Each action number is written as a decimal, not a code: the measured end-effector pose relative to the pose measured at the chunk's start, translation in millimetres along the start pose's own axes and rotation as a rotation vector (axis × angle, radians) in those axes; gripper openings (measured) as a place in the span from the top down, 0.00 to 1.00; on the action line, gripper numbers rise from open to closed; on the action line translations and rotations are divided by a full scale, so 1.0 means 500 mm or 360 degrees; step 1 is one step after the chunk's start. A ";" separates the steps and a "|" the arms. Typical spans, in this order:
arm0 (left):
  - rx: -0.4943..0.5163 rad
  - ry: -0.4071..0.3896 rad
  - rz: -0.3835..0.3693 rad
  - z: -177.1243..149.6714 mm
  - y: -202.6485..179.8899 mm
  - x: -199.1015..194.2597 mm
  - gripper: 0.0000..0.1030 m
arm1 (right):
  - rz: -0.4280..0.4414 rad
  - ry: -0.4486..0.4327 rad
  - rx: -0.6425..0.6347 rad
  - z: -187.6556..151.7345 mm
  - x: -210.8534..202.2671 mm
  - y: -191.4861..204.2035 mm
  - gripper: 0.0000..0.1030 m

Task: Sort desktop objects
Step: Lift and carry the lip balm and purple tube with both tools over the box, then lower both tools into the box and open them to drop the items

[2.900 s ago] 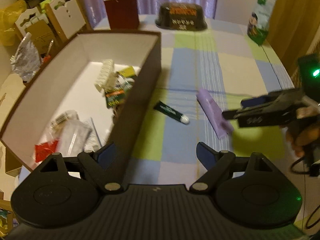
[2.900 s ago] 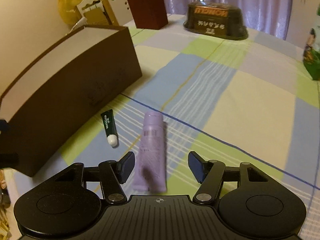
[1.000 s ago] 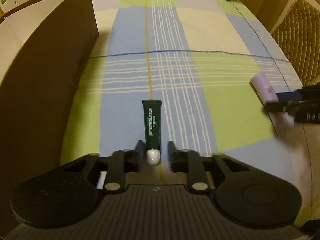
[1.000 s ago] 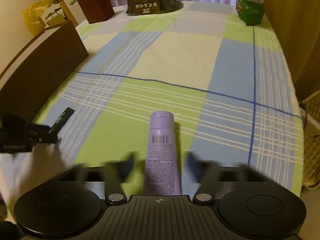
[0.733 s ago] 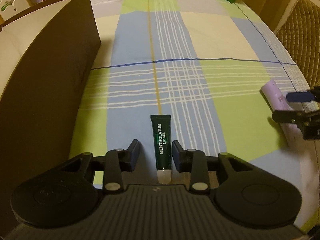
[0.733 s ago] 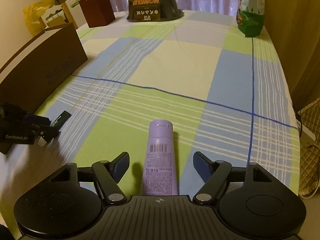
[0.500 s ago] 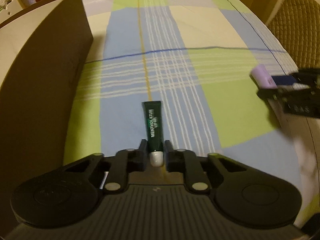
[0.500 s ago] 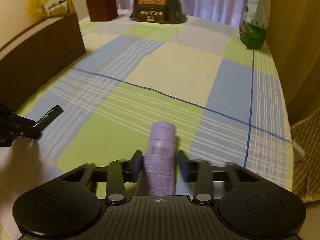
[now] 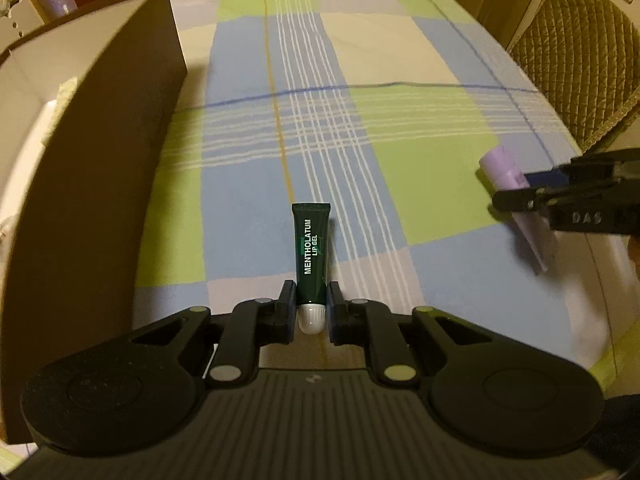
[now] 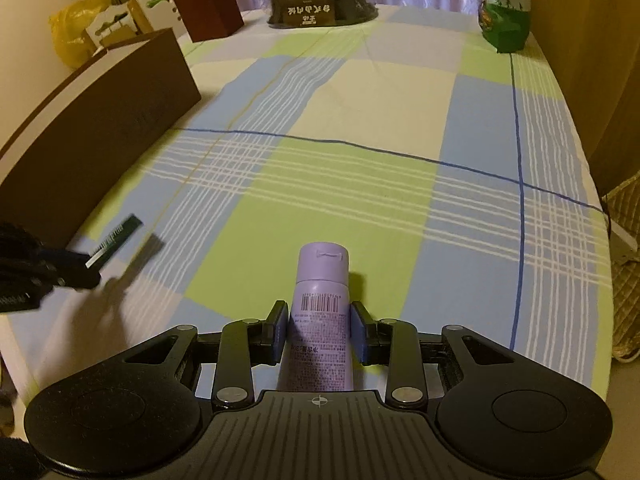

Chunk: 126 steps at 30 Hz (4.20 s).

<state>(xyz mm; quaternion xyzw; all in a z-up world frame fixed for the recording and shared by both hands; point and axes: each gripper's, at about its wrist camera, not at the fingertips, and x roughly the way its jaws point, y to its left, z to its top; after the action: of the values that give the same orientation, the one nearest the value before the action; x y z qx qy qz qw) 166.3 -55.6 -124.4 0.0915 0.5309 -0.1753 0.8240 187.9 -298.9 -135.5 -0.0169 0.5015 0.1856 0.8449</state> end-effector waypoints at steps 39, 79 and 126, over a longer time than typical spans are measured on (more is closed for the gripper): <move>-0.0050 -0.0472 0.0125 -0.020 0.346 -0.309 0.89 | 0.0269 -0.0303 -0.0127 0.205 -0.057 0.457 0.69; 0.0172 -0.0015 0.0029 0.176 0.615 0.022 0.89 | 0.0150 0.0050 0.0001 0.393 0.276 0.627 0.69; 0.0158 -0.0073 0.0038 0.181 0.604 -0.019 0.88 | 0.0191 0.0032 -0.0154 0.384 0.288 0.649 0.20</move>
<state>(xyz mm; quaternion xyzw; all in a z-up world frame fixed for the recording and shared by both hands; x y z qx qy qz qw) 355.4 194.0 -88.5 0.1345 0.5014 -0.1936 0.8325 304.0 87.1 -111.8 -0.0294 0.5004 0.2597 0.8254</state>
